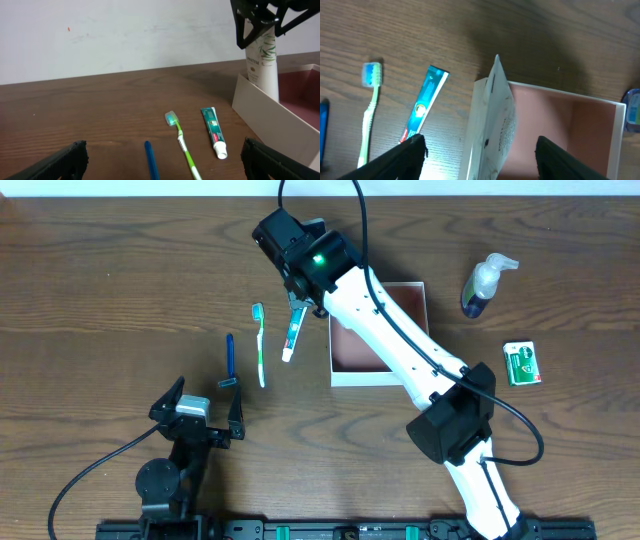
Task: Pack container
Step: 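Lower the Pantene tube upright into the box's left corner, then open the right gripper and withdraw toward the soap bottle, then grasp the purple pump soap bottle with the right gripper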
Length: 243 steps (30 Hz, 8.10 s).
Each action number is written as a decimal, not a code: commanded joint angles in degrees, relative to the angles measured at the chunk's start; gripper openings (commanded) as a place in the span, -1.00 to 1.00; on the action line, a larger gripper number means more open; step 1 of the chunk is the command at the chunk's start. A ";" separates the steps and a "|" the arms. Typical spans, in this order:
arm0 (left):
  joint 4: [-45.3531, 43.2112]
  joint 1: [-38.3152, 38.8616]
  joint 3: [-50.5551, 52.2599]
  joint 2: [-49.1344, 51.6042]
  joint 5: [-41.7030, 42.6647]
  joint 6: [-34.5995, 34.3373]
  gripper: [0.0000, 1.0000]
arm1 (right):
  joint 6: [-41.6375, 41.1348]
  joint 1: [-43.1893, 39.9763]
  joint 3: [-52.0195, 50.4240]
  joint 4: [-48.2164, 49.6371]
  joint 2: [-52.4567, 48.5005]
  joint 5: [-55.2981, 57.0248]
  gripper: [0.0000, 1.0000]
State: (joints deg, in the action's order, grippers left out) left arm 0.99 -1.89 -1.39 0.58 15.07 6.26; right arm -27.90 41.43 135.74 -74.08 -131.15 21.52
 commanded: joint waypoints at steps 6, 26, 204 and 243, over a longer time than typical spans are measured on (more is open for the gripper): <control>1.73 -0.28 1.16 -0.28 0.98 0.57 0.96 | -0.70 -3.15 0.20 -0.07 -0.96 1.44 0.04; 1.73 -0.28 1.16 -0.28 0.98 0.57 0.96 | 2.43 -4.79 0.22 -0.74 -0.96 1.40 -0.93; 1.75 -0.28 1.16 -0.28 0.98 0.57 0.96 | -48.59 -43.10 0.20 -9.64 -3.45 -15.08 0.87; 1.73 -0.31 1.16 -0.28 0.98 0.57 0.96 | -47.60 -43.34 0.20 -10.12 -3.50 -13.79 -0.43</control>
State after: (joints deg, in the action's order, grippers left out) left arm 1.02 -1.89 -1.39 0.58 15.07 6.26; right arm -76.05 -1.50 136.00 -83.77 -133.86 6.26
